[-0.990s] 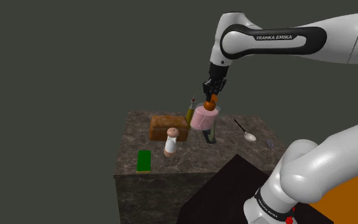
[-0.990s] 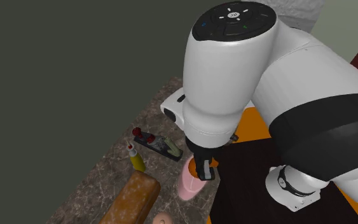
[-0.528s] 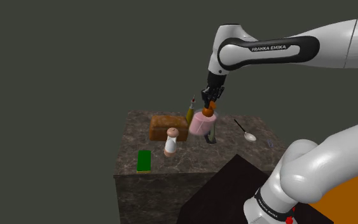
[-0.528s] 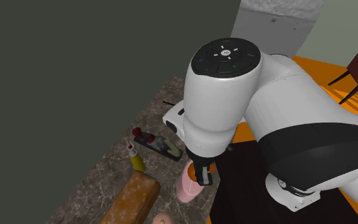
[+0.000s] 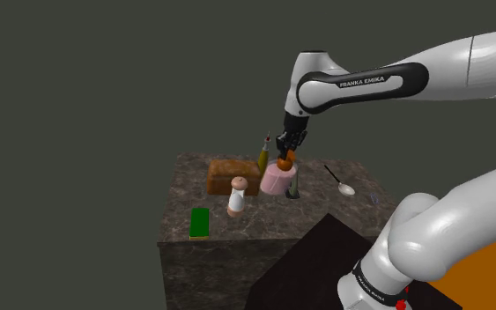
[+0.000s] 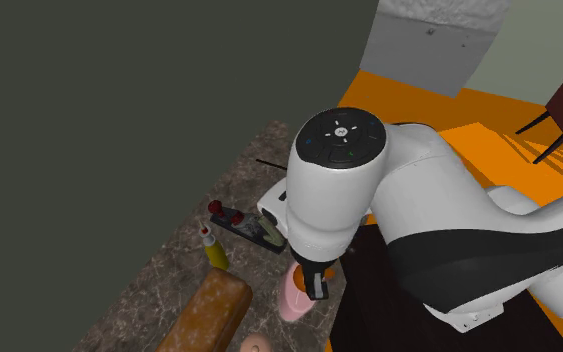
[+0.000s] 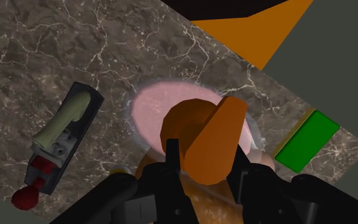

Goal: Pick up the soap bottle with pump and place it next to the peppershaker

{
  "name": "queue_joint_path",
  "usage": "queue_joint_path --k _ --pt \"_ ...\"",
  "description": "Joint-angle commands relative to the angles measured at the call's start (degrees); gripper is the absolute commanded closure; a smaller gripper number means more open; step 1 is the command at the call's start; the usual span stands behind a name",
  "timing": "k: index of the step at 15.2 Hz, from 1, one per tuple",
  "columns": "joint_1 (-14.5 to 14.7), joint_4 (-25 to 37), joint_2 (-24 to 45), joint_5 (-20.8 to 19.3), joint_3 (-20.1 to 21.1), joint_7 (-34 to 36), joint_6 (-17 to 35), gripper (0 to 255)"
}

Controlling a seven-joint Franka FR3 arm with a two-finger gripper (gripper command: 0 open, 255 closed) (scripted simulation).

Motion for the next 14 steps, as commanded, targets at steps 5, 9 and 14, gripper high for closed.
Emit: queue_joint_path --k 5,9,14 --pt "0.0 -3.6 1.4 -0.1 -0.3 0.1 5.1 255" --pt "0.0 -5.6 2.8 -0.2 -0.5 0.2 8.5 255" --pt "0.0 -7.9 5.0 -0.2 -0.8 0.1 12.9 255"
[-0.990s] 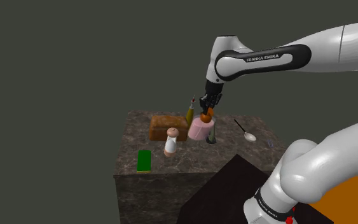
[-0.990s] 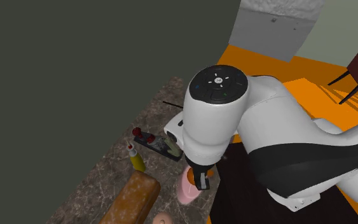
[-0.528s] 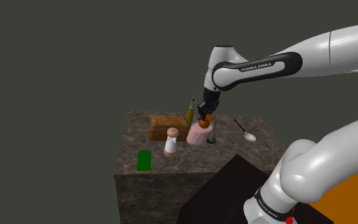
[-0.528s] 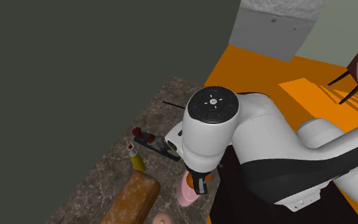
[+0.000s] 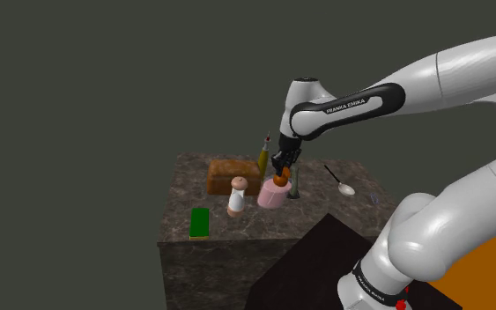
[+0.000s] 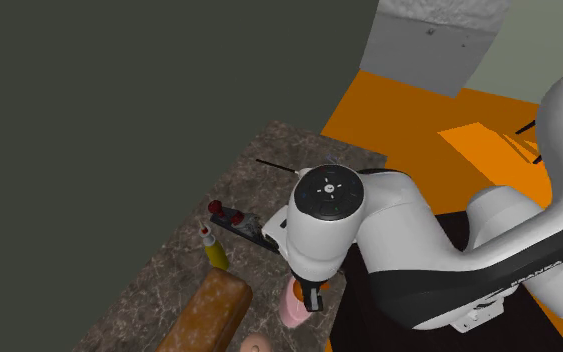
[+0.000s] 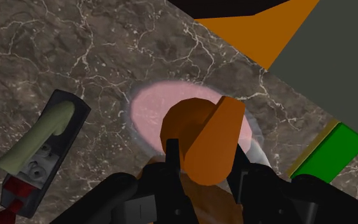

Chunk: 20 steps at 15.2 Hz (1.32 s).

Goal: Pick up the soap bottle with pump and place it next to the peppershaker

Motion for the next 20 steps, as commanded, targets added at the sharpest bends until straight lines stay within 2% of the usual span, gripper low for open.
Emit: queue_joint_path --k 1,14,20 --pt "0.0 -0.7 1.0 0.0 -0.1 0.0 1.8 255" --pt "0.2 -4.9 8.6 0.5 -0.8 -0.4 13.5 255" --pt "0.2 -4.9 8.6 0.5 -0.8 -0.4 13.5 255"
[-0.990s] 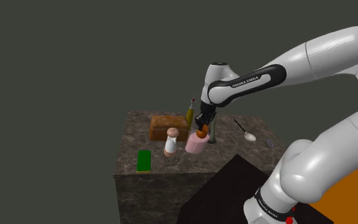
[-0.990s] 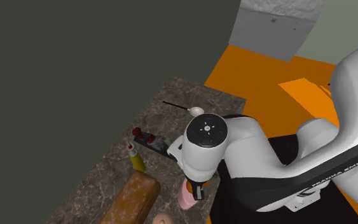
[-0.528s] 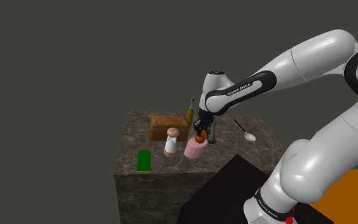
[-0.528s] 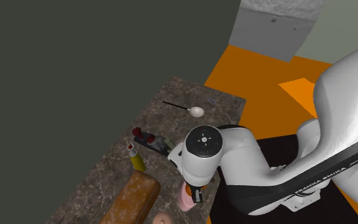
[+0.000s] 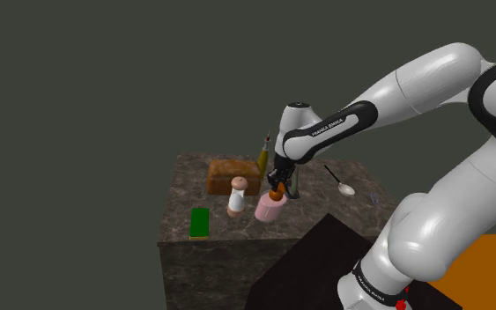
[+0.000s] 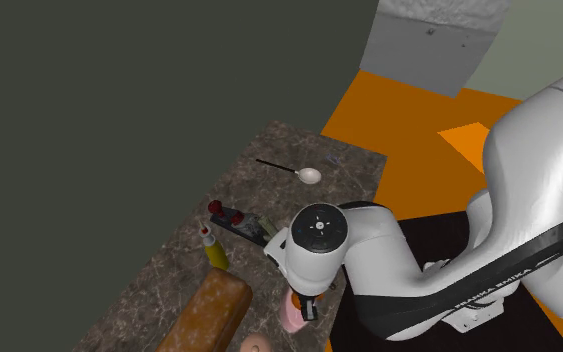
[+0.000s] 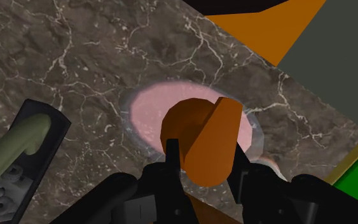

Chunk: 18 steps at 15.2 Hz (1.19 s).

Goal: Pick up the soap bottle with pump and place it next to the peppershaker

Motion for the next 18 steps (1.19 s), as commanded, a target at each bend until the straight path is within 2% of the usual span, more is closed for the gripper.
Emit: queue_joint_path --k 1,2,7,11,18 --pt "0.0 0.0 0.0 0.0 0.0 0.0 0.0 255" --pt "0.0 0.0 0.0 0.0 0.0 0.0 0.0 0" --pt "0.0 0.0 0.0 0.0 0.0 0.0 0.0 0" --pt "0.0 3.0 -5.8 -0.4 0.6 0.4 -8.7 0" --pt "-0.1 3.0 -5.8 -0.4 0.6 0.4 -8.7 0"
